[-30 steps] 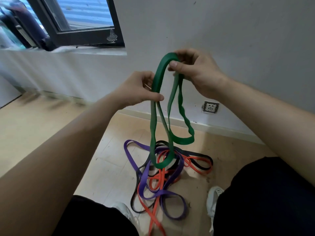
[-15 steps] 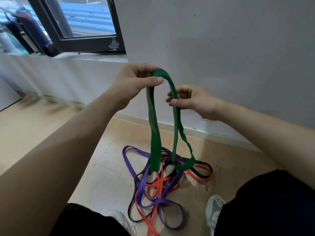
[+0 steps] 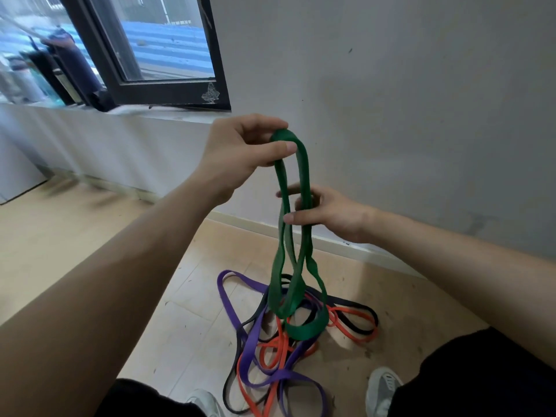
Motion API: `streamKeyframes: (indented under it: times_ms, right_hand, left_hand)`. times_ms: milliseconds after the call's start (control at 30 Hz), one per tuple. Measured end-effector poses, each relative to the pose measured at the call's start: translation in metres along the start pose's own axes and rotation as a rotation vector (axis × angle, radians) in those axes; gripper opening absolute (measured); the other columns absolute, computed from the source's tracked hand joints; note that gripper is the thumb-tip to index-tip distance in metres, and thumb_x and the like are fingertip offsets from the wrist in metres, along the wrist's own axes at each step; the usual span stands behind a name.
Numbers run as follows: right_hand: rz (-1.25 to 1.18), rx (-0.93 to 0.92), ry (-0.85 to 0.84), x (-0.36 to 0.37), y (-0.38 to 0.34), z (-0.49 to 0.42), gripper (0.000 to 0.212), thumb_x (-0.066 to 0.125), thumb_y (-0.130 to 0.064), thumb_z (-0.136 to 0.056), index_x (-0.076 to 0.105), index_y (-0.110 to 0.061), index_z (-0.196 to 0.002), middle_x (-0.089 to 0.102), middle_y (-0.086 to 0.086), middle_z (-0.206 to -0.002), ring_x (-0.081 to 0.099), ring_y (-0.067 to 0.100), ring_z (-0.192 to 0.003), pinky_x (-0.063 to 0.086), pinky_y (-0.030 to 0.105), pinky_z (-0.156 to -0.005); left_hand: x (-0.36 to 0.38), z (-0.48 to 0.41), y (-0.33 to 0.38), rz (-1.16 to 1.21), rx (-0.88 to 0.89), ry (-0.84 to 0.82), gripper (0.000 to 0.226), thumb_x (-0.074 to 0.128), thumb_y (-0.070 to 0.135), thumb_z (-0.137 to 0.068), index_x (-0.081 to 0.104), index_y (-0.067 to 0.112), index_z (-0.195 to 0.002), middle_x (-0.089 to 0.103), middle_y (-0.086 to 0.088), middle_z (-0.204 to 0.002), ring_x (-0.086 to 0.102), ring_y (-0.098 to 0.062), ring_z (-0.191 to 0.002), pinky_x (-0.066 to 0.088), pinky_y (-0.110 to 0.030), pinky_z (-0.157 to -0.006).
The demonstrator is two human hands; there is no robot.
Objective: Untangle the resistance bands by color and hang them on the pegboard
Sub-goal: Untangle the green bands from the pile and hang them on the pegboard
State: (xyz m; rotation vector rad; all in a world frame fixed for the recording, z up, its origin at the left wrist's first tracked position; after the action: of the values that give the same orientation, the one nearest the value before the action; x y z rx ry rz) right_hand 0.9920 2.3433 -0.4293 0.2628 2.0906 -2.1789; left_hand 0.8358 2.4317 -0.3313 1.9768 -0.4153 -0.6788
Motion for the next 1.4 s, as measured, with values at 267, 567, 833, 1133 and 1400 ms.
streamKeyframes:
  times_ms: [267, 567, 833, 1133, 1400]
  right_hand:
    - [0.016, 0.040, -0.021, 0.005, 0.002, 0.001, 0.035, 0.078, -0.022, -0.085, 0.065, -0.008, -0.115, 0.062, 0.006, -0.098, 0.062, 0.018, -0.094, 0.049, 0.040, -0.094]
    - [-0.087, 0.051, -0.034, -0.004, 0.000, 0.001, 0.035, 0.065, -0.024, -0.094, 0.065, -0.015, -0.127, 0.070, 0.003, -0.117, 0.066, 0.023, -0.114, 0.053, 0.044, -0.101]
    - [0.121, -0.075, 0.136, -0.038, -0.018, 0.010, 0.025, 0.064, -0.027, -0.096, 0.069, -0.018, -0.119, 0.069, -0.002, -0.091, 0.066, 0.009, -0.084, 0.055, 0.029, -0.085]
    - [0.018, 0.014, -0.030, 0.003, -0.002, -0.009, 0.052, 0.080, -0.028, -0.076, 0.066, -0.022, -0.126, 0.070, 0.000, -0.121, 0.065, 0.015, -0.116, 0.049, 0.033, -0.104]
    - [-0.028, -0.032, -0.048, 0.033, -0.003, -0.017, 0.043, 0.083, -0.018, -0.079, 0.066, -0.015, -0.119, 0.070, 0.007, -0.101, 0.069, 0.020, -0.100, 0.056, 0.032, -0.093]
  left_hand:
    - [-0.009, -0.001, 0.009, 0.229, -0.031, 0.179, 0.033, 0.080, 0.008, -0.084, 0.071, 0.004, -0.116, 0.076, -0.018, -0.106, 0.074, -0.030, -0.096, 0.062, -0.042, -0.087]
    - [-0.020, 0.001, 0.016, 0.192, -0.012, 0.214, 0.032, 0.082, 0.013, -0.083, 0.073, 0.010, -0.114, 0.076, -0.013, -0.105, 0.074, -0.022, -0.093, 0.061, -0.046, -0.090]
    - [-0.031, 0.000, 0.022, 0.122, 0.021, 0.233, 0.032, 0.085, 0.015, -0.079, 0.076, 0.013, -0.110, 0.076, -0.001, -0.090, 0.072, -0.019, -0.087, 0.059, -0.051, -0.089]
    - [-0.022, -0.005, 0.026, 0.183, 0.031, 0.202, 0.032, 0.083, 0.012, -0.082, 0.074, 0.010, -0.112, 0.076, -0.002, -0.092, 0.073, -0.017, -0.086, 0.062, -0.043, -0.083]
    - [-0.033, -0.009, 0.015, 0.402, -0.015, 0.240, 0.039, 0.078, 0.011, -0.087, 0.067, -0.001, -0.123, 0.071, -0.014, -0.107, 0.071, -0.021, -0.096, 0.061, -0.039, -0.086]
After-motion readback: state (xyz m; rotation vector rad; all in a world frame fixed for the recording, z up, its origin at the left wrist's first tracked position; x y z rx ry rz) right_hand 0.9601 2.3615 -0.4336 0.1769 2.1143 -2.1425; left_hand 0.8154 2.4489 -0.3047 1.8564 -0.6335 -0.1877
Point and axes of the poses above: each hand's wrist, its own z-axis away from the middle knuckle, its own x-axis out of the palm, y = z × x, the point moved 2 cm from there along -z, towards the middle knuckle
